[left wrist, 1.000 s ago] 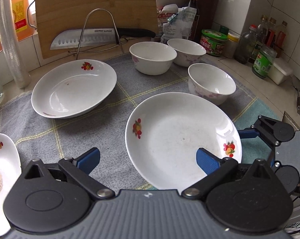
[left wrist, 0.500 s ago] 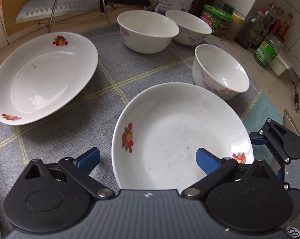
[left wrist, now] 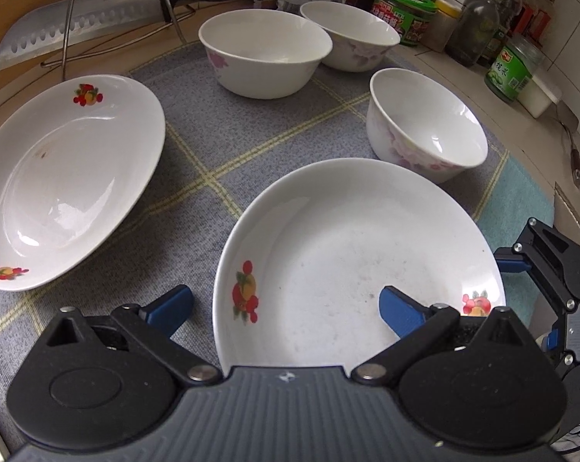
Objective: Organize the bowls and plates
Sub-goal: 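Move the left gripper to the next white fruit-decal plate's rim, then close the left gripper on the plate rim and lift it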
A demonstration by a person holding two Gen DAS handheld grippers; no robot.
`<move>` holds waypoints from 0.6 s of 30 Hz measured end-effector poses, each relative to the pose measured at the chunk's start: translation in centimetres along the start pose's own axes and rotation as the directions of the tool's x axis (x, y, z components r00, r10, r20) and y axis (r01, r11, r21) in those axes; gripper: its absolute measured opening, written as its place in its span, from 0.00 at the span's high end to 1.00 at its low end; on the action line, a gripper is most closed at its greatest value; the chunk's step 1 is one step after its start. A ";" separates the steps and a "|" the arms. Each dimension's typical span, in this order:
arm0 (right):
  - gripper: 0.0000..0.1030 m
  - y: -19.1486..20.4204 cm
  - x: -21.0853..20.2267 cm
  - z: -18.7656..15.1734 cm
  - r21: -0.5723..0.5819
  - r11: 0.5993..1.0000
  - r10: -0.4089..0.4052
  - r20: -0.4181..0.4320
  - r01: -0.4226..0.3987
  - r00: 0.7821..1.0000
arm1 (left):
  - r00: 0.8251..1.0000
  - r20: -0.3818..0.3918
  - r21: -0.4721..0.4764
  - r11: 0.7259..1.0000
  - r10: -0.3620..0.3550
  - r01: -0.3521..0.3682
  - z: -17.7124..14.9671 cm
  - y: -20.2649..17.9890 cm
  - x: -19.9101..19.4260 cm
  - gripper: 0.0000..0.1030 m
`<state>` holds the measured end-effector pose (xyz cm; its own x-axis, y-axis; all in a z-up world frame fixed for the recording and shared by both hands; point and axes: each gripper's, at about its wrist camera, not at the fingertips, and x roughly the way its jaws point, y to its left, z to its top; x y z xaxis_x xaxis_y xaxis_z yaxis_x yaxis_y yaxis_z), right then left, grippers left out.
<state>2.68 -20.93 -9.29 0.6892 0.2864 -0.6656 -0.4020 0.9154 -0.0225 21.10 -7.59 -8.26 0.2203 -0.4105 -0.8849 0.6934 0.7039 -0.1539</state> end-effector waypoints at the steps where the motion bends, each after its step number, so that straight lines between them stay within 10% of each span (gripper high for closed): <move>1: 0.00 0.0 0.0 -0.1 0.000 1.000 0.000 0.003 0.000 1.000 | 1.000 -0.004 0.008 1.000 -0.001 0.001 0.1 0.0 0.1 0.01; 18: 0.00 0.0 -0.5 -0.4 0.007 1.000 -0.012 0.023 0.012 1.000 | 0.999 -0.046 0.025 1.000 0.007 -0.005 1.6 0.1 0.9 0.01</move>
<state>2.10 -21.20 -9.28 0.7075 0.2818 -0.6481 -0.3899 0.9205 -0.0254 22.53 -8.81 -8.36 0.1933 -0.3789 -0.9050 0.7089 0.6917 -0.1382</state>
